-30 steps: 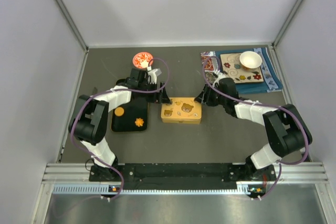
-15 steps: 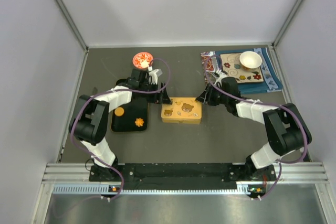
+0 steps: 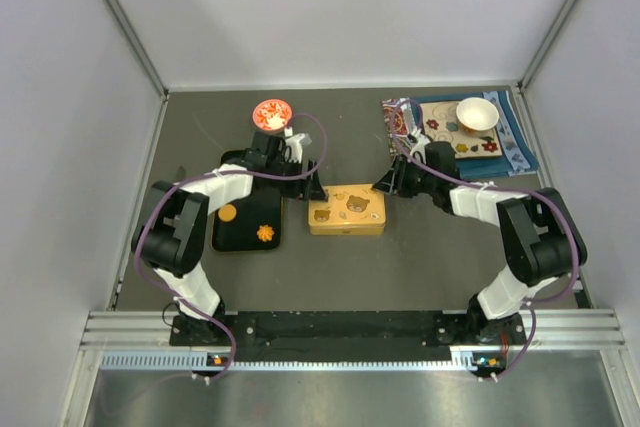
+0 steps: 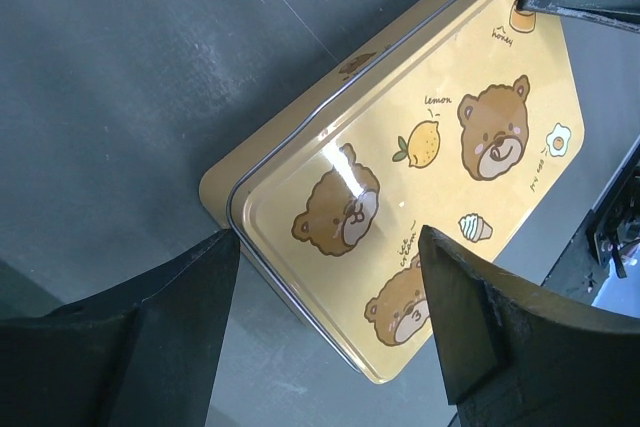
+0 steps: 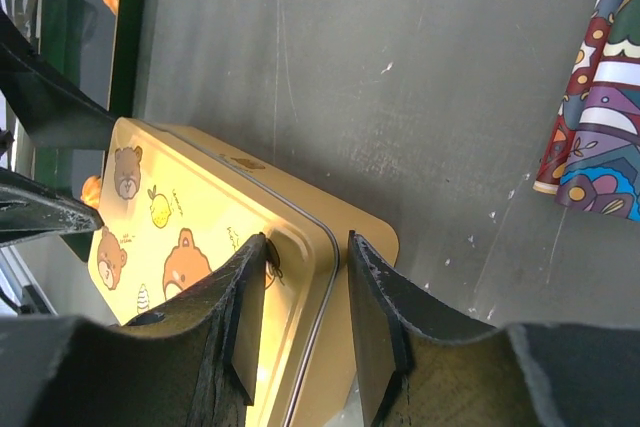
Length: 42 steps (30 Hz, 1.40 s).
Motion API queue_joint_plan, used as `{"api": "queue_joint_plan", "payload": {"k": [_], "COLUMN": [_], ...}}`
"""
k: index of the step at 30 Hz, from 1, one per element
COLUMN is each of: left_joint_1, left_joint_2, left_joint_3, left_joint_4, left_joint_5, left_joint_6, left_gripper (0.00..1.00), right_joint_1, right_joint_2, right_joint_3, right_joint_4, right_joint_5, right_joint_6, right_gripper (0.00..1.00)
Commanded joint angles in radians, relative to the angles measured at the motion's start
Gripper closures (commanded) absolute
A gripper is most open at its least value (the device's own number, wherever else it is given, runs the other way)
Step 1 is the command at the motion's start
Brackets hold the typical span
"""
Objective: Pack the cookies
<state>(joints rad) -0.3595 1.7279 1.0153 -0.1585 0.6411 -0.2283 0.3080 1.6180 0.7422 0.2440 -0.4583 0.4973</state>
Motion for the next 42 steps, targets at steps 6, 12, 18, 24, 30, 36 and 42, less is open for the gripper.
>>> {"api": "queue_joint_plan", "payload": {"k": [6, 12, 18, 24, 30, 36, 42], "left_joint_1": [-0.027, -0.033, -0.048, -0.052, -0.052, -0.053, -0.093], "left_joint_2": [-0.045, -0.064, -0.054, -0.07, -0.108, -0.151, -0.151], "left_joint_3": [-0.027, -0.038, -0.023, -0.032, -0.05, -0.075, -0.086], "left_joint_4": [0.025, 0.025, 0.025, 0.019, 0.017, 0.016, 0.019], "left_joint_5": [0.008, -0.008, -0.004, -0.02, -0.037, -0.07, -0.113], "left_joint_6": [0.047, 0.053, 0.053, 0.061, 0.061, 0.05, 0.055], "left_gripper": [0.22, 0.22, 0.22, 0.22, 0.21, 0.19, 0.19], "right_joint_1": [-0.03, -0.029, -0.033, -0.037, -0.038, -0.043, -0.046], "right_joint_2": [0.056, 0.0, -0.003, 0.032, 0.045, 0.049, 0.046], "right_joint_3": [-0.046, -0.056, -0.044, -0.021, -0.006, -0.01, -0.006], "right_joint_4": [-0.17, -0.21, -0.226, -0.229, -0.229, -0.226, -0.227], "right_joint_5": [0.017, 0.024, 0.033, 0.037, 0.041, 0.047, 0.05], "right_joint_6": [-0.115, -0.144, -0.155, -0.157, -0.155, -0.161, -0.17], "right_gripper": [0.64, 0.61, 0.62, 0.65, 0.67, 0.7, 0.7]}}
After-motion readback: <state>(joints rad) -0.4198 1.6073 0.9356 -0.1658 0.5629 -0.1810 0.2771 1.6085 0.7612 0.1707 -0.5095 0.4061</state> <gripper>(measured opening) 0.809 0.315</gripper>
